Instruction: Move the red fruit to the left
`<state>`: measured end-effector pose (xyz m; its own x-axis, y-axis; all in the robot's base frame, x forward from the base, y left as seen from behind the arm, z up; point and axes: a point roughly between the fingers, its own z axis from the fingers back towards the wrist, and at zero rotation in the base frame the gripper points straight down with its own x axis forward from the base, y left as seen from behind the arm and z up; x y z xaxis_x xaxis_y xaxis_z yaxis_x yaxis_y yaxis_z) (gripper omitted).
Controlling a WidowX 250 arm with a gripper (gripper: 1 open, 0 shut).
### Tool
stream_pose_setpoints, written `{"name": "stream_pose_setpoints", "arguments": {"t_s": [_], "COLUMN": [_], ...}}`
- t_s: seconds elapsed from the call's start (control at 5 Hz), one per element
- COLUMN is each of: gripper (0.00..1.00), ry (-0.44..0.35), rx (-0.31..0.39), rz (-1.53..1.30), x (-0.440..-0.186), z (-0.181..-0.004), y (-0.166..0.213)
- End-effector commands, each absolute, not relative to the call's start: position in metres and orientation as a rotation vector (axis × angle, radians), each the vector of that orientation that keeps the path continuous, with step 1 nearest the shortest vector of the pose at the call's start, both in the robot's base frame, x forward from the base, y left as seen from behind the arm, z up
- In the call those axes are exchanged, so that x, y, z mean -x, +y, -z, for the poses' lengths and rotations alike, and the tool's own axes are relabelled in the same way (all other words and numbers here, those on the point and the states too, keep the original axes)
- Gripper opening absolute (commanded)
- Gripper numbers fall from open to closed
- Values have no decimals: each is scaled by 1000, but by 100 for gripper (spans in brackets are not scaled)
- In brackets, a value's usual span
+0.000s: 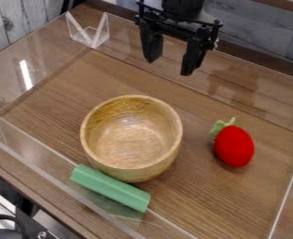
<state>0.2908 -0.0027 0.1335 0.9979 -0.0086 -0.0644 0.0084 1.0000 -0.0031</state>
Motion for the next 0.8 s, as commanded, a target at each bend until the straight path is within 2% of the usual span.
{"name": "stream_pose_setpoints", "arguments": {"t_s": [0.0, 0.4, 0.6], "gripper": [100, 100, 100], "ry": [86, 67, 39], "rx": [10, 23, 29], "rz": [-1, 58, 97], "x": [-293, -287, -287], "z": [-123, -116, -110], "y": [-10, -90, -108]}}
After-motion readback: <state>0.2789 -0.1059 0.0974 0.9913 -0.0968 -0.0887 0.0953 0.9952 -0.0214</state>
